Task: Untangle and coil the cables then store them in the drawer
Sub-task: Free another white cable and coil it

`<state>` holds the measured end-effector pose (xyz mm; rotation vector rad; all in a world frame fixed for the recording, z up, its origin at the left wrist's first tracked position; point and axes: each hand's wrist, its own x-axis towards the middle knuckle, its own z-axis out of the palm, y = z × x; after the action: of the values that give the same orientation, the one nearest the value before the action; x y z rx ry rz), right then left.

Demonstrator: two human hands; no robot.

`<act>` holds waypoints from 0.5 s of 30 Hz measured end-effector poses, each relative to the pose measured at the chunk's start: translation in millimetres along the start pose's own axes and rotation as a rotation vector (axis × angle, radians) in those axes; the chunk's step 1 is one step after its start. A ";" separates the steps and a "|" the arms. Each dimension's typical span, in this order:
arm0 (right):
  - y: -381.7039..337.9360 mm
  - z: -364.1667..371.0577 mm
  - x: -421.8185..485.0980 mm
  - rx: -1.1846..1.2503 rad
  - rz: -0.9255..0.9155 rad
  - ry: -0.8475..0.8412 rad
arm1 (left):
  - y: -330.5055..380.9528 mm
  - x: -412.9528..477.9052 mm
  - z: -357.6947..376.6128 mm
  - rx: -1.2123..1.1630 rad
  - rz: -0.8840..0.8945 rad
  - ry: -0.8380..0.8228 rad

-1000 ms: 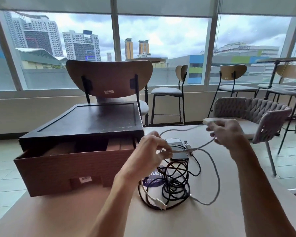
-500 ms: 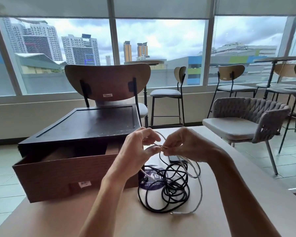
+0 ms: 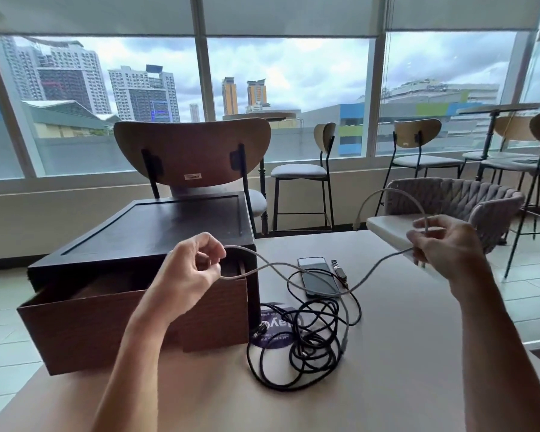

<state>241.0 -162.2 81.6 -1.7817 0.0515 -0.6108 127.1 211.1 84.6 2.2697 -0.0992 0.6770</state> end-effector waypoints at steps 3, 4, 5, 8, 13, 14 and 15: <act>-18.3 8.5 -10.6 0.081 -0.051 -0.102 | 13.9 -1.5 2.2 0.034 0.029 -0.024; -25.9 14.7 -14.9 0.107 -0.072 -0.139 | 20.2 -2.4 3.9 0.001 0.027 -0.047; -33.8 20.3 -19.8 0.123 -0.093 -0.172 | 26.5 -3.1 6.6 -0.070 0.021 -0.070; -57.2 31.5 -35.0 0.200 -0.117 -0.262 | 45.8 -3.9 14.7 -0.309 0.008 -0.141; -72.8 45.5 -49.3 0.204 -0.138 -0.377 | 61.8 -4.8 28.5 -0.046 0.084 -0.139; -73.4 47.1 -50.7 0.176 -0.157 -0.391 | 65.9 -4.6 31.1 -0.011 0.109 -0.085; -74.0 48.7 -51.4 0.137 -0.188 -0.417 | 71.3 -4.8 33.7 -0.063 0.123 -0.051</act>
<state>197.2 -78.7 121.4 -1.7583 -0.4370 -0.3540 118.8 136.3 108.8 2.2348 -0.2831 0.6701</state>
